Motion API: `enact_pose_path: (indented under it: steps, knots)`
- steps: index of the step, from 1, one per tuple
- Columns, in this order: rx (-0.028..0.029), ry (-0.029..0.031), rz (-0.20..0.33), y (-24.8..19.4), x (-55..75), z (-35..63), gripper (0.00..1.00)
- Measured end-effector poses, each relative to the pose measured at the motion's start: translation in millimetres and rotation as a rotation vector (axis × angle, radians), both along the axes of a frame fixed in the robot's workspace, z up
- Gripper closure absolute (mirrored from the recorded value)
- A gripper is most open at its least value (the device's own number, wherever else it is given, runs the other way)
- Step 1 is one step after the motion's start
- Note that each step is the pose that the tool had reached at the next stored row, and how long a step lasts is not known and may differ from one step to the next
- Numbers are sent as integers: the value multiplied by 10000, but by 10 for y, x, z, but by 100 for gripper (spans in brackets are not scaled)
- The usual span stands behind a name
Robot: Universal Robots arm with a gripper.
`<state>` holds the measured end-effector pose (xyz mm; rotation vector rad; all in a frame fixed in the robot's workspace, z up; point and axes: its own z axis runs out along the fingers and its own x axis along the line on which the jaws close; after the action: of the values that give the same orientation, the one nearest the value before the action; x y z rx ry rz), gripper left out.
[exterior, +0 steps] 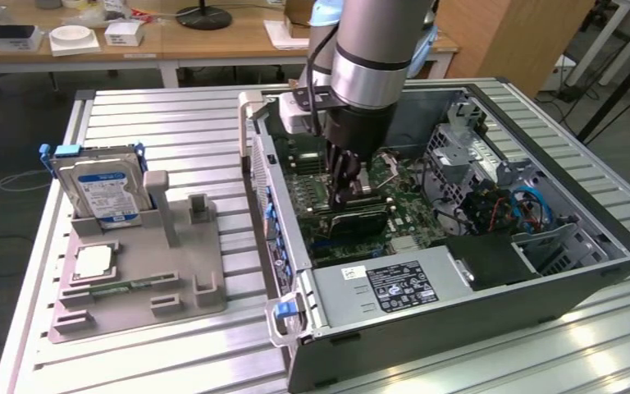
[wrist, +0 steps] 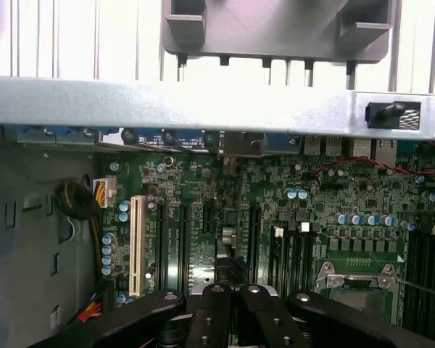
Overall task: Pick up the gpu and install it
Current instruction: 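Press down on the gpu until it lock into place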
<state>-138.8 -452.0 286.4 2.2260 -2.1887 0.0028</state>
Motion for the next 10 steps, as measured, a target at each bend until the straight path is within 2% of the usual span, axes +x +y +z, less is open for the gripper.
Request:
enact_pose_path:
  steps: [6, 10]
  knots:
    - [0, 1, 0, 1, -5, 1, 89]
    - [0, -18, 0, 29, -84, 1, 89]
